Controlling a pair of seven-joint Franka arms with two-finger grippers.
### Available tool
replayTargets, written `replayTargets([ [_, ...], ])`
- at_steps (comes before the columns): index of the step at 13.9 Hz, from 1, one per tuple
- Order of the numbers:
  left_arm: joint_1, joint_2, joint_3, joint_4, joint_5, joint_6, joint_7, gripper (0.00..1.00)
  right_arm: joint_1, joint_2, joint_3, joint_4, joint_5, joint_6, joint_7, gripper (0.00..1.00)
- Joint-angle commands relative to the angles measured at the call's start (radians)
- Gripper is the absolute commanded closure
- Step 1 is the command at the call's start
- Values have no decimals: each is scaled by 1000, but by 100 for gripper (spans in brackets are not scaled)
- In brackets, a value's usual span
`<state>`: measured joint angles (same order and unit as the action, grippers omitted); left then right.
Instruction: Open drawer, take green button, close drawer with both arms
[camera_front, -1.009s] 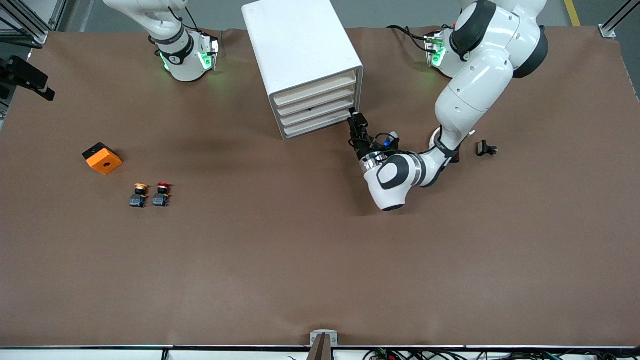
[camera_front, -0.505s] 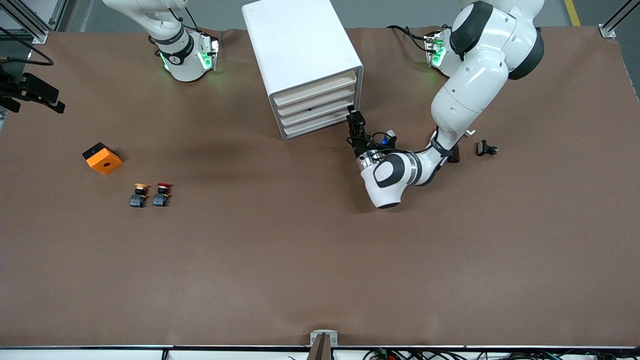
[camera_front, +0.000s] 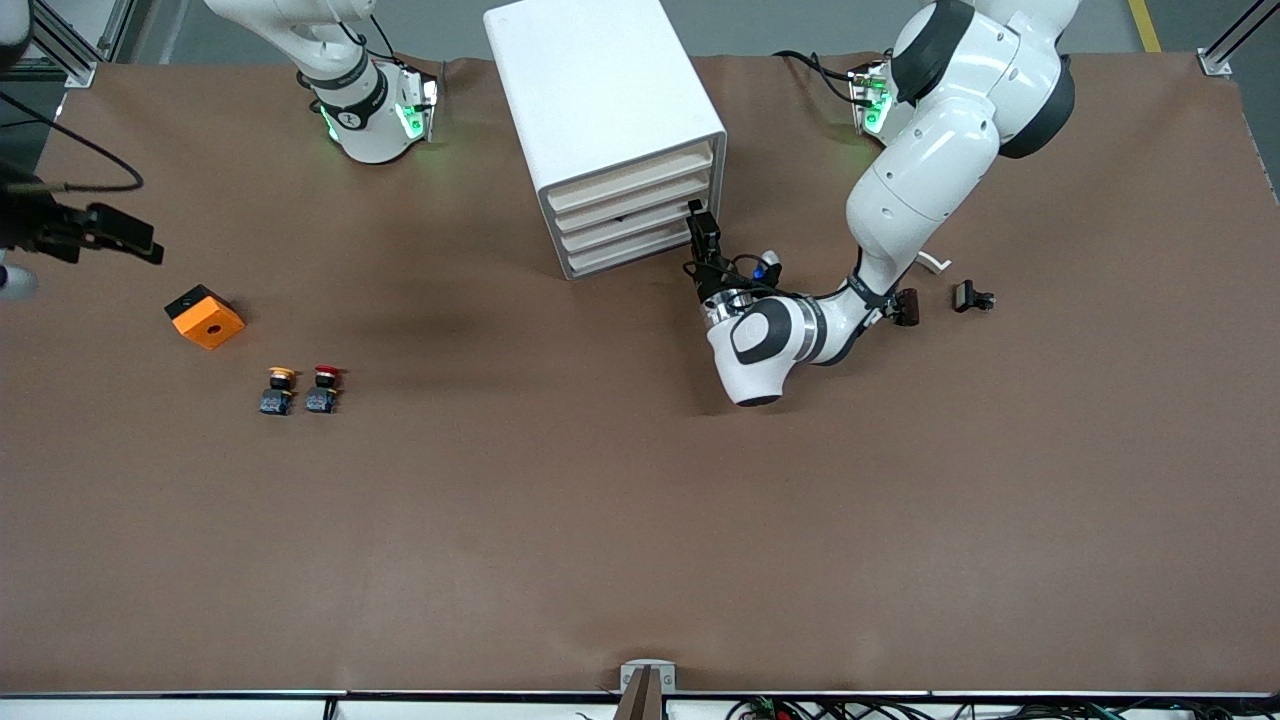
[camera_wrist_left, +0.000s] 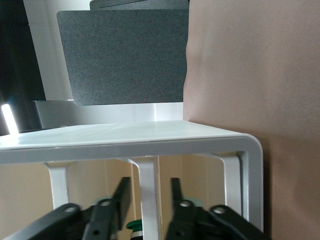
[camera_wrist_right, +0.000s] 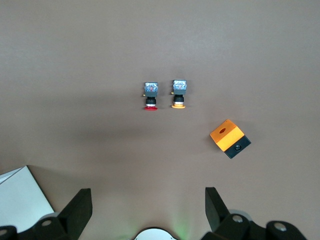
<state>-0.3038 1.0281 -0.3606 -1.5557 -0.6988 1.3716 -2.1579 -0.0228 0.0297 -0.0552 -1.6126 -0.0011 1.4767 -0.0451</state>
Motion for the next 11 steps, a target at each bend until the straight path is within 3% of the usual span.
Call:
replayTargets([
  [1,-4,7,2,9,-22,-17,-46,88,-9,45,-6,46,4,-16,-7,0],
  [11,11,-6,17,32,-21,-17,-60,90,3,59,-6,56,-10,-16,11,0],
])
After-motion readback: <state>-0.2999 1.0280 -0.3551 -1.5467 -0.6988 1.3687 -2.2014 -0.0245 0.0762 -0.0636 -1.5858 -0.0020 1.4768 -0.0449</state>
